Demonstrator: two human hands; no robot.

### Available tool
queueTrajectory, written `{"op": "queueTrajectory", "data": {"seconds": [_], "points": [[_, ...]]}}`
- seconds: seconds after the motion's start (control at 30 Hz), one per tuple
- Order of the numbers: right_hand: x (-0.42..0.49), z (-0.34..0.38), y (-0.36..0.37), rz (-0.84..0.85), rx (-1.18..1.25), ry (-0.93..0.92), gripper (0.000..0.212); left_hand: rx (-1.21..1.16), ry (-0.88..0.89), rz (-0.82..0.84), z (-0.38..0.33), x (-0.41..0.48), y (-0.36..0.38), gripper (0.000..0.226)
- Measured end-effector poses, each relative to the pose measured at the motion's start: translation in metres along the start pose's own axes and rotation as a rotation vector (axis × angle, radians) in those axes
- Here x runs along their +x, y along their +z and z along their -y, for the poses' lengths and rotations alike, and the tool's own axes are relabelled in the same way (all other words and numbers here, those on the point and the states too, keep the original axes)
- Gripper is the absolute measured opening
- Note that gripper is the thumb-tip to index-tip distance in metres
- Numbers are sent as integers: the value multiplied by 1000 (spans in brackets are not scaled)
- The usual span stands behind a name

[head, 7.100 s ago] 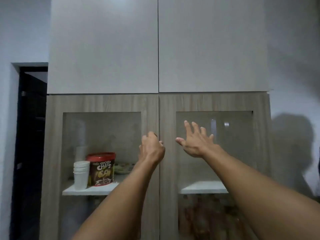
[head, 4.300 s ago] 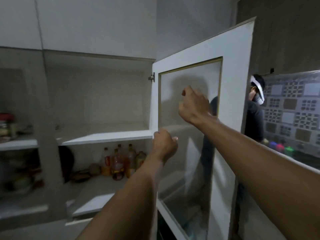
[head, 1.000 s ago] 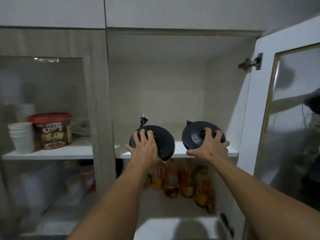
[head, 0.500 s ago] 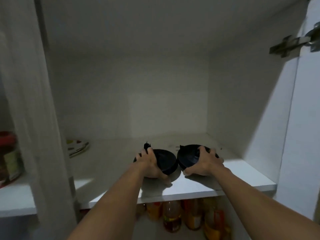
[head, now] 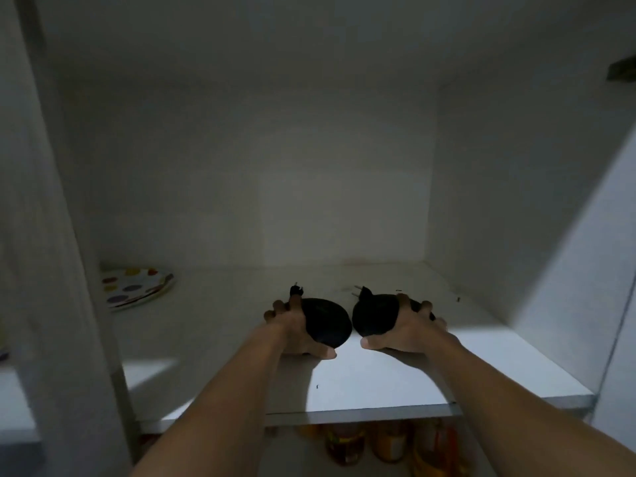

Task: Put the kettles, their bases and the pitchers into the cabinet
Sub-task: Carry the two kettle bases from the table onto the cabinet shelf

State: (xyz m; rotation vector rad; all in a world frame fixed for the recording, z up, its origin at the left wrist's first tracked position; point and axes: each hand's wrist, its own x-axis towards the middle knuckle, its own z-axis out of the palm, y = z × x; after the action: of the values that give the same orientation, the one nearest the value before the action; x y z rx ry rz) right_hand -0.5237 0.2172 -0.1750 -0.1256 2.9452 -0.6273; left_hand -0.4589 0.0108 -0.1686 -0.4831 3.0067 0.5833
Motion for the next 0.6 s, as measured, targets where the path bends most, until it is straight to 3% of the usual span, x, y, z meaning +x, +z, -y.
{"op": "queueTrajectory", "data": {"seconds": [0.13, 0.27, 0.37, 0.6], "points": [[-36, 7, 12, -166, -36, -109, 108, 29, -46, -143, -3, -40, 12, 117], [-91, 25, 28, -201, -7, -282, 89, 1, -89, -296, 8, -110, 23, 99], [-145, 45, 43, -169, 53, -419, 76, 48, -227, -418, 29, -174, 27, 79], [-301, 118, 110, 112, 112, -730, 68, 39, -616, -514, 117, -360, 14, 73]]}}
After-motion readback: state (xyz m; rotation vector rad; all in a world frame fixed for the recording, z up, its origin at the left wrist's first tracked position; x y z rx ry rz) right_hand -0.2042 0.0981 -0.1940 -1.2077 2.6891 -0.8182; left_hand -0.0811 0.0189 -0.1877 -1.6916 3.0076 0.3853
